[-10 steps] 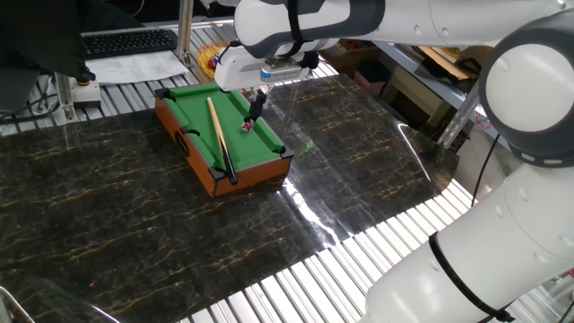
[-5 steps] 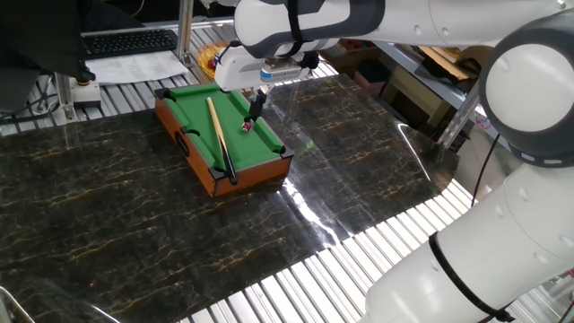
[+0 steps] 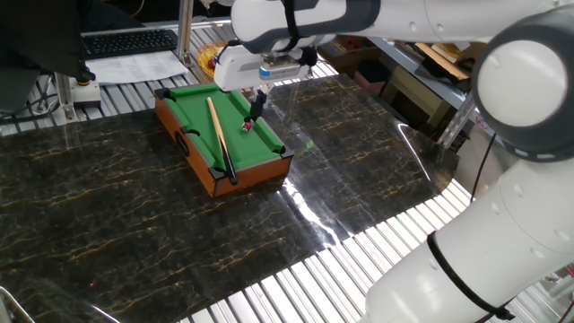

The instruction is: Hit the pool ball

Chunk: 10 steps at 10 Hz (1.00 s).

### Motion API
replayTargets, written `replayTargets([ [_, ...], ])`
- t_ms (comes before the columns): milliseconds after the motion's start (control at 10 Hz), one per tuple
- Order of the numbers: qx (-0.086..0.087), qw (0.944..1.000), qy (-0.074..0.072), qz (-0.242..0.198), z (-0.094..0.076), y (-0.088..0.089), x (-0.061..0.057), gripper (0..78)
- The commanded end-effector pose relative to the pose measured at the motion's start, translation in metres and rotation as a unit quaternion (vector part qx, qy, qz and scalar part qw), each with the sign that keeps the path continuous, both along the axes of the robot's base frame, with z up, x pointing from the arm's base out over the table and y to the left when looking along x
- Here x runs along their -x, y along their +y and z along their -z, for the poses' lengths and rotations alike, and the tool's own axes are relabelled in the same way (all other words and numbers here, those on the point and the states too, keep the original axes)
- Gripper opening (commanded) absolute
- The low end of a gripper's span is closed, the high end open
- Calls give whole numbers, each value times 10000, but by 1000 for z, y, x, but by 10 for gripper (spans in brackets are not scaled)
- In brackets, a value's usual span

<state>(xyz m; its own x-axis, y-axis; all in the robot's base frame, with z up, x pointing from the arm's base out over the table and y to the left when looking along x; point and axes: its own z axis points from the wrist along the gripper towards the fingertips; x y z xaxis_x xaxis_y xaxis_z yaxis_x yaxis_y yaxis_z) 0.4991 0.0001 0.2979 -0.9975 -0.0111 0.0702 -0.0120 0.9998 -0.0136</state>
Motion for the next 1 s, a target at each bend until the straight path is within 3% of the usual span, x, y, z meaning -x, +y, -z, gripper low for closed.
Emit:
replayTargets([
  [100,-54,9999,96,26,1,0,-1,0],
  [500,-92,9999,101,76,13,0,-4,0],
  [700,-237,9995,69,194,29,0,-7,0],
  [1000,-221,9994,2,282,51,1,-8,0],
])
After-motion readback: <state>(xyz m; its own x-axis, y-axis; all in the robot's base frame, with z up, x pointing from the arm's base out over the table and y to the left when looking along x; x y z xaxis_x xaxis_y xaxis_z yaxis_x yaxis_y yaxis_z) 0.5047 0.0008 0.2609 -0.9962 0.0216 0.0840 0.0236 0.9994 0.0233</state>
